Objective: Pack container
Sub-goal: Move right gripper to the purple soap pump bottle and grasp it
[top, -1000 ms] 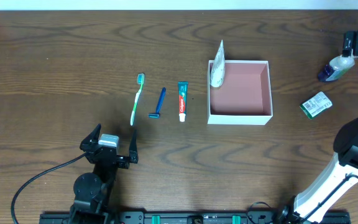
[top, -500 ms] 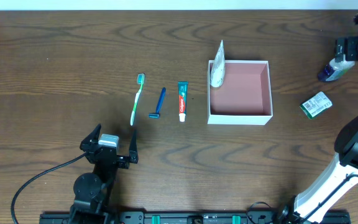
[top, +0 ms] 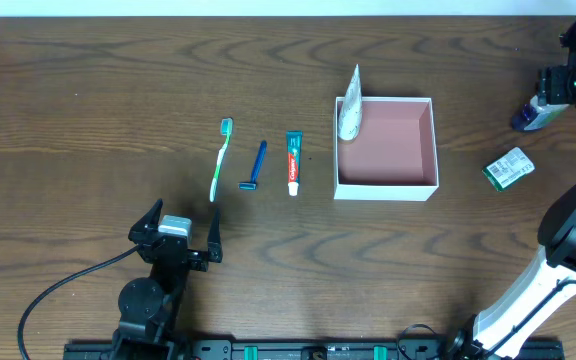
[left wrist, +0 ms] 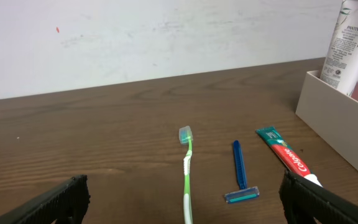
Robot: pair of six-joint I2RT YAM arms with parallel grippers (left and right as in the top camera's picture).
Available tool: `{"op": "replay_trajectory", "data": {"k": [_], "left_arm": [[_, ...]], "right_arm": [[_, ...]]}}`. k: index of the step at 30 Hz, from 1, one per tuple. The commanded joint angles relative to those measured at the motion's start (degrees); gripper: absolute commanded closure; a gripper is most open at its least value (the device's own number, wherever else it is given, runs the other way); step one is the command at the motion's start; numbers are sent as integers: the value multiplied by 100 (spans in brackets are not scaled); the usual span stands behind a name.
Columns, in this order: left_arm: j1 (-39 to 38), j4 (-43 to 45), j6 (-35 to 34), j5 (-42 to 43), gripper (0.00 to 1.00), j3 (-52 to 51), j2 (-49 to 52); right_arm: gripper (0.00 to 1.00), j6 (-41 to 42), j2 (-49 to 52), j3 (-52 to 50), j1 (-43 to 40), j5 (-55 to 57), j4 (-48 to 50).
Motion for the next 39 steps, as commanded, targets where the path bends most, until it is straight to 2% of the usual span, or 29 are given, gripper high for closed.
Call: {"op": "replay_trajectory", "data": {"k": [1, 5, 8, 13, 21, 24, 35, 39], "left_arm": [[35, -85, 94, -7, 2, -184, -35], [35, -87, 94, -4, 2, -184, -35], [35, -85, 94, -7, 2, -184, -35], [35, -85, 94, -7, 2, -184, -35], [35, -87, 94, -7, 2, -184, -35], [35, -85, 94, -7, 2, -184, -35], [35, -85, 94, -7, 2, -184, -35], [35, -85, 94, -7, 2, -184, -35]], "right_arm": [[30, 63, 17, -28, -33, -39, 22], [36, 203, 17, -28, -33, -22, 107], [48, 264, 17, -28, -31, -22, 140], [57, 404, 17, -28, -33, -22, 142], [61, 680, 15, -26, -52, -2, 203], [69, 990, 15, -24, -55, -4, 267], [75, 1416, -46, 50, -50, -42, 278], [77, 1513, -262, 175, -46, -476, 278]]}}
